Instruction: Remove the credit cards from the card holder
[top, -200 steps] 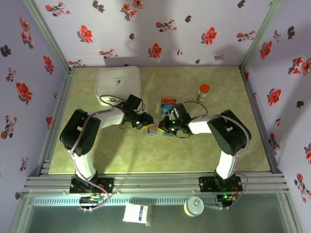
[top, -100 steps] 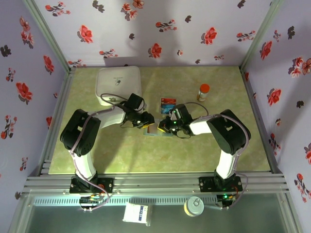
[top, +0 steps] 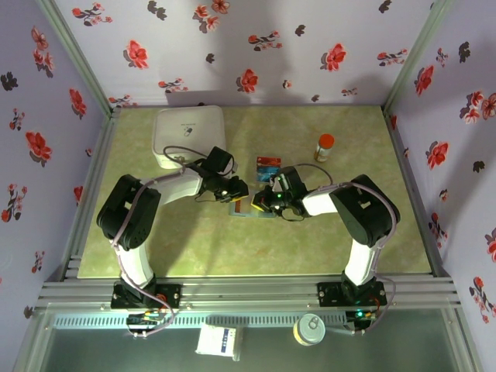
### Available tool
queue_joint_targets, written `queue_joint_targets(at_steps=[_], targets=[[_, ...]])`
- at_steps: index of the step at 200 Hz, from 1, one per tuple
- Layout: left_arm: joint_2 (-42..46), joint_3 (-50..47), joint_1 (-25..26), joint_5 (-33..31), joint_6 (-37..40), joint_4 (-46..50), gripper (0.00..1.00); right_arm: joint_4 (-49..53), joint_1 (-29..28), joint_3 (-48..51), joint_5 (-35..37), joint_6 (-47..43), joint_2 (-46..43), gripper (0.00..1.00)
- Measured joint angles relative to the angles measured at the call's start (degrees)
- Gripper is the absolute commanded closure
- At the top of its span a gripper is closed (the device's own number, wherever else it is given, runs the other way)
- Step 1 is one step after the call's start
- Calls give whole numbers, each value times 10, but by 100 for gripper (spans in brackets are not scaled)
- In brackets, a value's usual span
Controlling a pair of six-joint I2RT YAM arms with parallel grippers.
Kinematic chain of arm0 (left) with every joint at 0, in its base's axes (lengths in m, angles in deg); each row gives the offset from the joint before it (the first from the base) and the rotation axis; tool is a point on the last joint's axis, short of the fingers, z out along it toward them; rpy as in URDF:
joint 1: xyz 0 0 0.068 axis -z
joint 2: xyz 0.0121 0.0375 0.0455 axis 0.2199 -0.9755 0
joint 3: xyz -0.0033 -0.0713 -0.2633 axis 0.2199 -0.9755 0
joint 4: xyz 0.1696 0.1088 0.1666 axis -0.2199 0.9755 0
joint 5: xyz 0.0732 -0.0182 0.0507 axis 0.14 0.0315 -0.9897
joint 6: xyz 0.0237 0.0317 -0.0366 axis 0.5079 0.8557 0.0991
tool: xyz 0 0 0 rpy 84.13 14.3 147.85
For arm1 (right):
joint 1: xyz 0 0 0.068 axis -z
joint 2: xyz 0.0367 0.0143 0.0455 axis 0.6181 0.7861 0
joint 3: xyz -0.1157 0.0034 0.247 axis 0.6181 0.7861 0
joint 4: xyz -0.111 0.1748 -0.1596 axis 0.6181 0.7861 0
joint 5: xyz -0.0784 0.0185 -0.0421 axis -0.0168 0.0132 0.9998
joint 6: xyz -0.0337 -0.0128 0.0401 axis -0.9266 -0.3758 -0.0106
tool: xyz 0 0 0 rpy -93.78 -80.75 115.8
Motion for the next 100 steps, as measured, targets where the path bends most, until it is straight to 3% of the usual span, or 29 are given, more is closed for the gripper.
queue_joint_targets(at_steps=[42,100], targets=[[0,16,10,0,0,9,71,101,1,-3,31,-29,-69,79],[-10,62,31,5,0,11,71,289,24,-33,115,-114,-199,74]])
